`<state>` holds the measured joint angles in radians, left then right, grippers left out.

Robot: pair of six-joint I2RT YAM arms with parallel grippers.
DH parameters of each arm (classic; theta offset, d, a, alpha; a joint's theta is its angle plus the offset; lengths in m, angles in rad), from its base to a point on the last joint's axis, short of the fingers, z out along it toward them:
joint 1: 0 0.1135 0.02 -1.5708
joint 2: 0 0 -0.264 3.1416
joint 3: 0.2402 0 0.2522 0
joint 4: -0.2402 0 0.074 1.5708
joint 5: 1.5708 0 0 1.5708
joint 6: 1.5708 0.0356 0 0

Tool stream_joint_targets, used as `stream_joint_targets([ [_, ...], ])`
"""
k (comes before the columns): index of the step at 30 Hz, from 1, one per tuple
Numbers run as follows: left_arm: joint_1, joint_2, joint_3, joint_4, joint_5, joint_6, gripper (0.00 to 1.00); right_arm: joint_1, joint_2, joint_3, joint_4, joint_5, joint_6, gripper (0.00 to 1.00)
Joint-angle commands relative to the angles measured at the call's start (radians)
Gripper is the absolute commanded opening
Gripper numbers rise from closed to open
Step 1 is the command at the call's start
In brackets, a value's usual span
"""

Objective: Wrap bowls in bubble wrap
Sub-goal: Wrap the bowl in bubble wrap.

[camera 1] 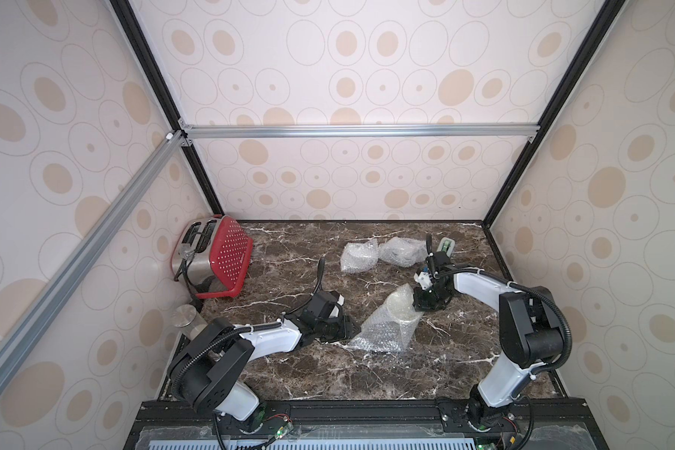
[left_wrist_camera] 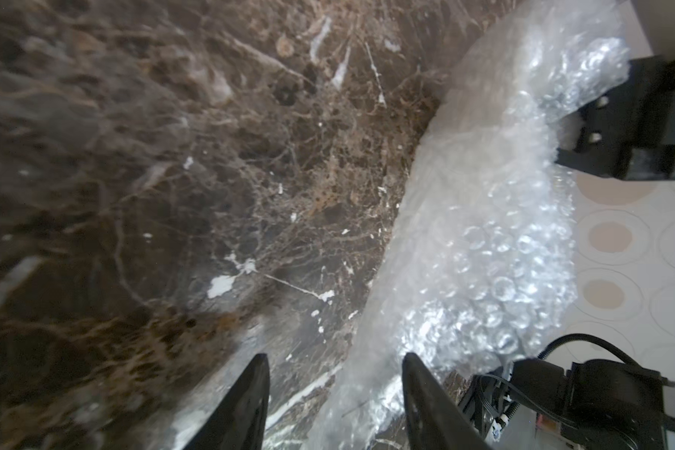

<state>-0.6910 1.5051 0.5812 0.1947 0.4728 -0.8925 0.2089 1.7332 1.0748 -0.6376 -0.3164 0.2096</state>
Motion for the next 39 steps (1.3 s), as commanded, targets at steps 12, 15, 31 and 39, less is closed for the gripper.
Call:
stream_joint_targets([
  [12,0.002,0.123,-0.087,0.390,0.119,-0.051,0.36,-0.006,-0.014,0.015,-0.029,-0.016,-0.001,0.16],
  [15,0.002,0.120,-0.086,0.423,0.135,-0.071,0.18,-0.006,-0.011,0.015,-0.034,-0.007,-0.003,0.16],
  [31,-0.028,0.026,0.088,0.414,0.240,-0.160,0.00,0.003,-0.024,0.006,-0.032,0.026,-0.001,0.15],
  [39,-0.043,0.050,0.236,0.367,0.254,-0.155,0.00,0.019,-0.023,0.011,-0.038,0.035,-0.003,0.15],
])
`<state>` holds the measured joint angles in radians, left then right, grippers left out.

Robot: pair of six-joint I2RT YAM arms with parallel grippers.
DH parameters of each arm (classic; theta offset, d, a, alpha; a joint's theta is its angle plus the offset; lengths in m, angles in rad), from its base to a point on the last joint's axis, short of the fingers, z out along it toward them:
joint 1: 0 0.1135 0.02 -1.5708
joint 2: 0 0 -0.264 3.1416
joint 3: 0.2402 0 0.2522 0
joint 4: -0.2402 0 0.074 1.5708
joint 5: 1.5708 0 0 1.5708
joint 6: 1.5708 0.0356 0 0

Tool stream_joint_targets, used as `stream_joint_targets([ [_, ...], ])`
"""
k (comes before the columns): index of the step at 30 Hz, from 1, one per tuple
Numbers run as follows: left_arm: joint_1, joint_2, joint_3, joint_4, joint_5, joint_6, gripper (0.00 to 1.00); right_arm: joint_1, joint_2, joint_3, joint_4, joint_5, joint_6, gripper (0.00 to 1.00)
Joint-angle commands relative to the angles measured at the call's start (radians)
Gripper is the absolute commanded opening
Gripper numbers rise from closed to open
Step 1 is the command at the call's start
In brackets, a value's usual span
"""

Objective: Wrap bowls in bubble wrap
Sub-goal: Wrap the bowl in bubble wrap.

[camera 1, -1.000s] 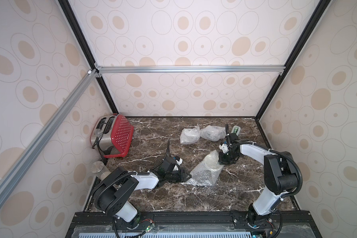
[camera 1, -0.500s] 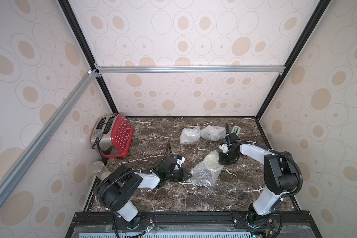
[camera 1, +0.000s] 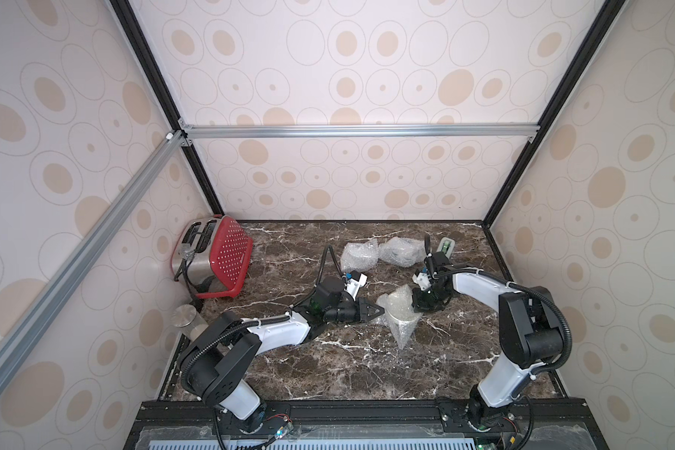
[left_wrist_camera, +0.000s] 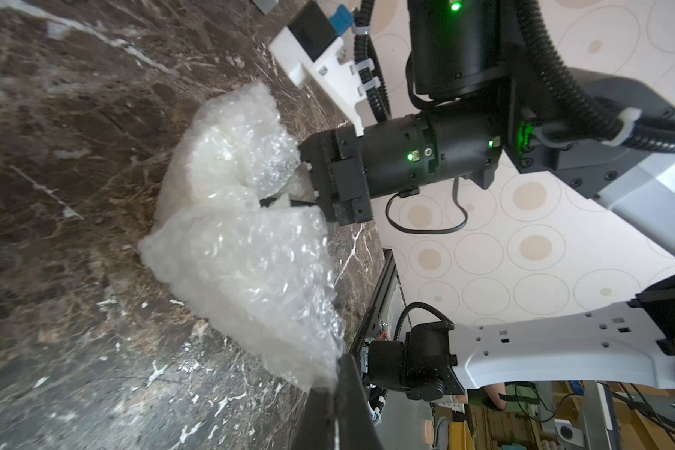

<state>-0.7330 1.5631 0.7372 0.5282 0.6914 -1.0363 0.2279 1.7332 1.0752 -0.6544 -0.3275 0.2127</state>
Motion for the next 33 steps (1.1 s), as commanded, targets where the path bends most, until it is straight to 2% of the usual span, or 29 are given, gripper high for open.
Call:
stream_joint_targets([
  [1,-0.002,0.002,0.100,0.033,0.036,-0.011,0.00,0.002,-0.023,0.012,-0.024,0.048,-0.006,0.15],
  [10,-0.005,0.149,0.259,-0.043,0.023,0.015,0.01,0.045,-0.032,0.013,-0.030,0.060,-0.016,0.15],
  [28,-0.011,0.398,0.392,-0.192,0.012,0.030,0.06,0.133,0.000,-0.005,0.011,0.013,-0.043,0.15],
  [33,-0.011,0.453,0.434,-0.264,-0.022,0.046,0.11,0.167,0.018,0.001,0.012,0.004,-0.052,0.15],
])
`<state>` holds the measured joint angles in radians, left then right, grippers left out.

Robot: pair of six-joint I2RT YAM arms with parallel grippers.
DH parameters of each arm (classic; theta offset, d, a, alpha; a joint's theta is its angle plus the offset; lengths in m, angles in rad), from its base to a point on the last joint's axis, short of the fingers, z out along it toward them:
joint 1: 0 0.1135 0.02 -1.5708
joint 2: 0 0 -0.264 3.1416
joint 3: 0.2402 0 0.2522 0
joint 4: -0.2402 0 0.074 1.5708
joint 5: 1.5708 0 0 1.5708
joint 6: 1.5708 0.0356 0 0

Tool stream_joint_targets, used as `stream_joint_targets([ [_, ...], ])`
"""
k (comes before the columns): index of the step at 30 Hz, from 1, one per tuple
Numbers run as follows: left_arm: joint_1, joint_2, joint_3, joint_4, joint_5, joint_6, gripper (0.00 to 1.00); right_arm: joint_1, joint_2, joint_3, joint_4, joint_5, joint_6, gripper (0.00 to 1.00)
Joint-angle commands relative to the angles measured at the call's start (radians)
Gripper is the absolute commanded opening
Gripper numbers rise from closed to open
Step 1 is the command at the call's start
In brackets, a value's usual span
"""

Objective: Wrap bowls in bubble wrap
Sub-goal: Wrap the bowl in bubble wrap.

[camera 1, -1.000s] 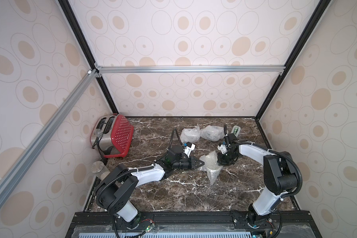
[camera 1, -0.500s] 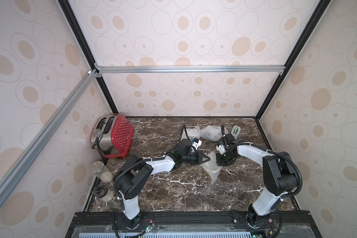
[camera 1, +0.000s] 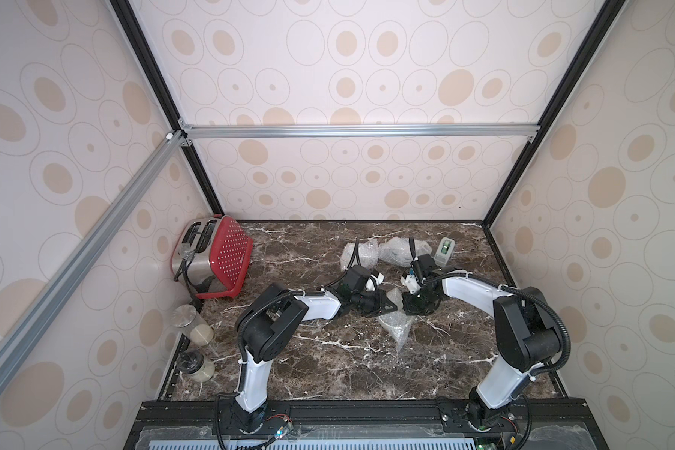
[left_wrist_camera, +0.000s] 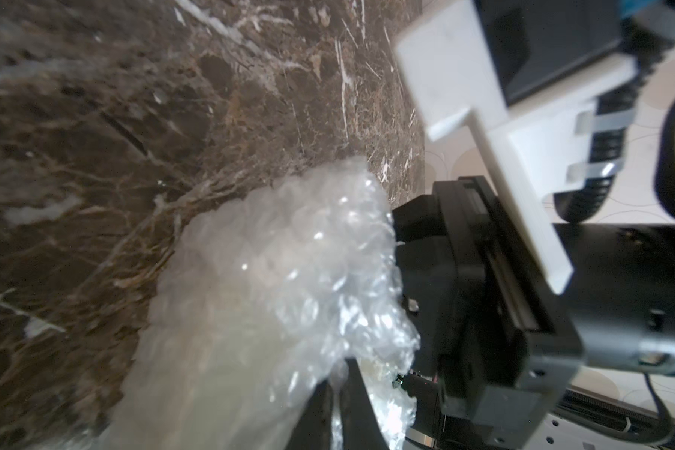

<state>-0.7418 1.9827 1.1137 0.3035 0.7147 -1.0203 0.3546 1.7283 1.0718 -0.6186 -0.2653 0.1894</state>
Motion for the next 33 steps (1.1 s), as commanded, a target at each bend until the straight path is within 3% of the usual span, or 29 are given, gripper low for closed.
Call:
stream_joint_targets([
  [1,-0.002,0.051,0.072,-0.065,-0.051,0.040,0.14,0.048,0.028,0.007,-0.026,-0.062,-0.032,0.15],
  [22,-0.002,0.130,0.103,-0.065,-0.051,0.040,0.14,0.064,0.037,-0.016,-0.009,-0.107,-0.041,0.16],
  [33,-0.008,0.064,0.096,-0.065,-0.051,0.040,0.14,0.065,0.047,-0.021,-0.014,-0.109,-0.051,0.16],
])
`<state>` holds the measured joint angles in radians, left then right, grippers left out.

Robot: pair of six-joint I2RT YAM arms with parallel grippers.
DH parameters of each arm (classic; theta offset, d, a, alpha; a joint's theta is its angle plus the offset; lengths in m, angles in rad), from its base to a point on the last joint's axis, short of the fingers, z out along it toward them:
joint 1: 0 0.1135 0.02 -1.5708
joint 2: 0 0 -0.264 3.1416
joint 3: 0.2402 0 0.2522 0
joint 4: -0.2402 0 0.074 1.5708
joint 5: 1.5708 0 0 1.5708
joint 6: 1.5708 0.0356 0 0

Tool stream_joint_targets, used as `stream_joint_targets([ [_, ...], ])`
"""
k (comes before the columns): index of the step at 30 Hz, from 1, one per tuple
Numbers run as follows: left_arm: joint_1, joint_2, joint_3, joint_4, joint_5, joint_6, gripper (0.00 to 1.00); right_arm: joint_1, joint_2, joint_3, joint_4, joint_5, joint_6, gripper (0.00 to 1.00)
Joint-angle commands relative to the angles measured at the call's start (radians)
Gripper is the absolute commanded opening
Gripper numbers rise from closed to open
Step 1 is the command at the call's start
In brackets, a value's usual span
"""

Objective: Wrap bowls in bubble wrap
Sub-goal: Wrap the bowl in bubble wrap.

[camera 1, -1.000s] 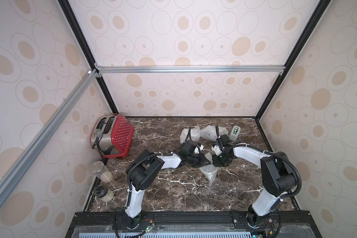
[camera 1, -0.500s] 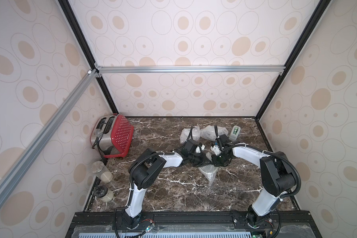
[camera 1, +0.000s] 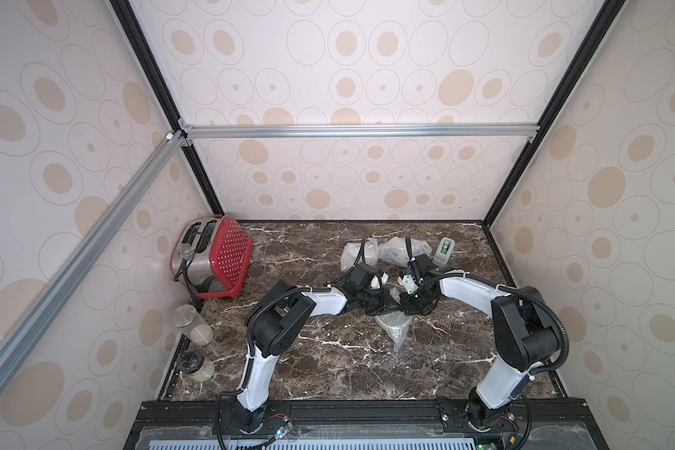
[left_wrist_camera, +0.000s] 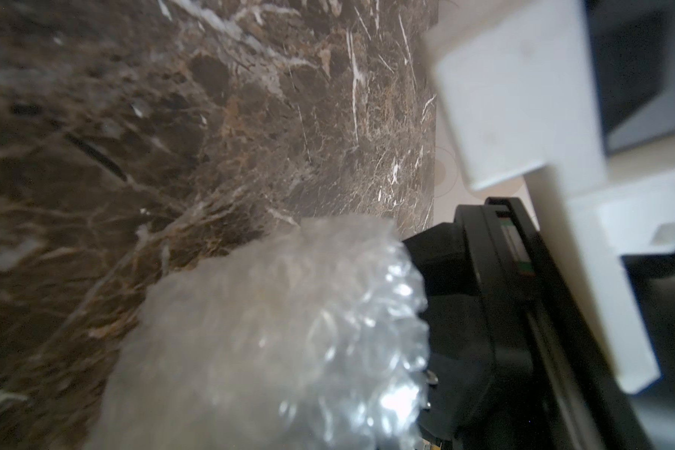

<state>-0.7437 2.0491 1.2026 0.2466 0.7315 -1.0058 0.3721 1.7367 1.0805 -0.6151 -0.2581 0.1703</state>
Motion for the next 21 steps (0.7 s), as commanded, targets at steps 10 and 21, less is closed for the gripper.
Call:
stream_joint_targets([
  [10,-0.014,-0.170,-0.064,-0.123,-0.425,0.115,0.94,0.047,0.055,-0.018,-0.023,-0.089,-0.017,0.16],
  [21,-0.017,-0.099,-0.029,-0.087,-0.388,0.065,0.82,0.047,0.060,-0.036,-0.005,-0.121,-0.011,0.16],
])
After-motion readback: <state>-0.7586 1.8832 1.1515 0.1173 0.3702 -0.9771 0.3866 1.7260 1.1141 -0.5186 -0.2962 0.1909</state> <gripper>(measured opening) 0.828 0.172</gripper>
